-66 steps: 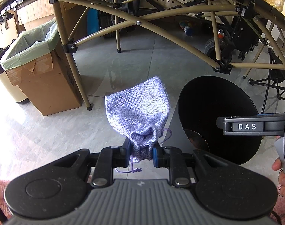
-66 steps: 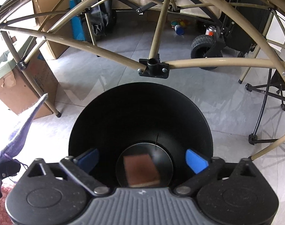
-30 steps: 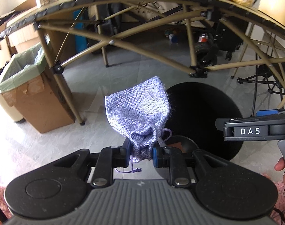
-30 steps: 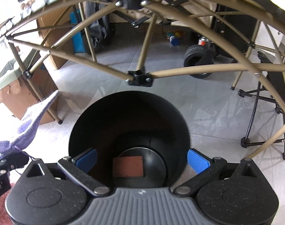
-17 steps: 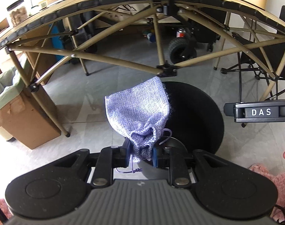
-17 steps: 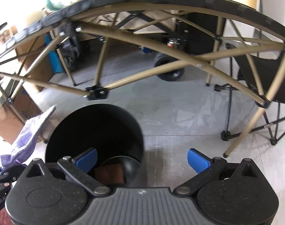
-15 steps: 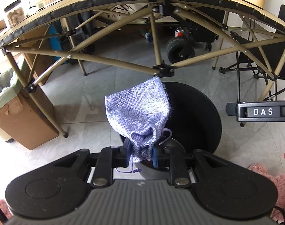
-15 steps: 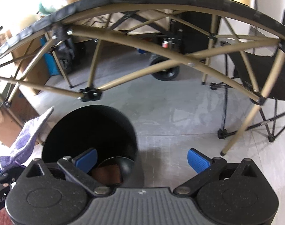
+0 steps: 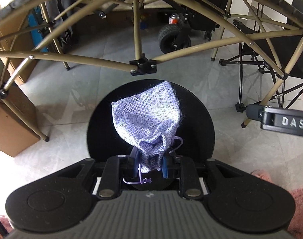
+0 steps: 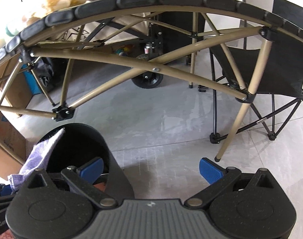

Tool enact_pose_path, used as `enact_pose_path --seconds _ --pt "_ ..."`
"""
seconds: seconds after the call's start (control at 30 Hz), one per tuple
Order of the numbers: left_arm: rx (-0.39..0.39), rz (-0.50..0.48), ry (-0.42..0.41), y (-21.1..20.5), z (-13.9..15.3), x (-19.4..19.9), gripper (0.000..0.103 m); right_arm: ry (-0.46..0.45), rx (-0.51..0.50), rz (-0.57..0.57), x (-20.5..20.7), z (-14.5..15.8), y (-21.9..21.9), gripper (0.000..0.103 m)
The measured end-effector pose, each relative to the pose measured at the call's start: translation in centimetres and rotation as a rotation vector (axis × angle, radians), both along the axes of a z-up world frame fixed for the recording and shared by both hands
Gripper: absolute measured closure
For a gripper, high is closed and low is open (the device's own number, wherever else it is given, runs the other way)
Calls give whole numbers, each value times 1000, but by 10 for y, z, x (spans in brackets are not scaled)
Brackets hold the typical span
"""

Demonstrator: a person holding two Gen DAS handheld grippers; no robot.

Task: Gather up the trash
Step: 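Move the left tool over the bin and open it to drop the pouch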

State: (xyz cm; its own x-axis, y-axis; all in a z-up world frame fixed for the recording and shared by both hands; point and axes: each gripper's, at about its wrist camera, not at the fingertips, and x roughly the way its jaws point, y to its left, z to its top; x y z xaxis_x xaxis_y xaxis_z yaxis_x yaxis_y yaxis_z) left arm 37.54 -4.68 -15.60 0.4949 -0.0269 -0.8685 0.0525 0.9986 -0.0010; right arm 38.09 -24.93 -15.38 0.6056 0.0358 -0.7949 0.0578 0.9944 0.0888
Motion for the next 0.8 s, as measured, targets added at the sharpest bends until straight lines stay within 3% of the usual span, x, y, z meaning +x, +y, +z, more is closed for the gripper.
enact_pose_path --seconds 0.53,0.8 --pt "-87 77 180 0 -38 50 81 30 -22 -67 9 -14 -13 0" --pt "-86 81 220 2 -50 53 81 52 -21 -77 15 -21 -13 0"
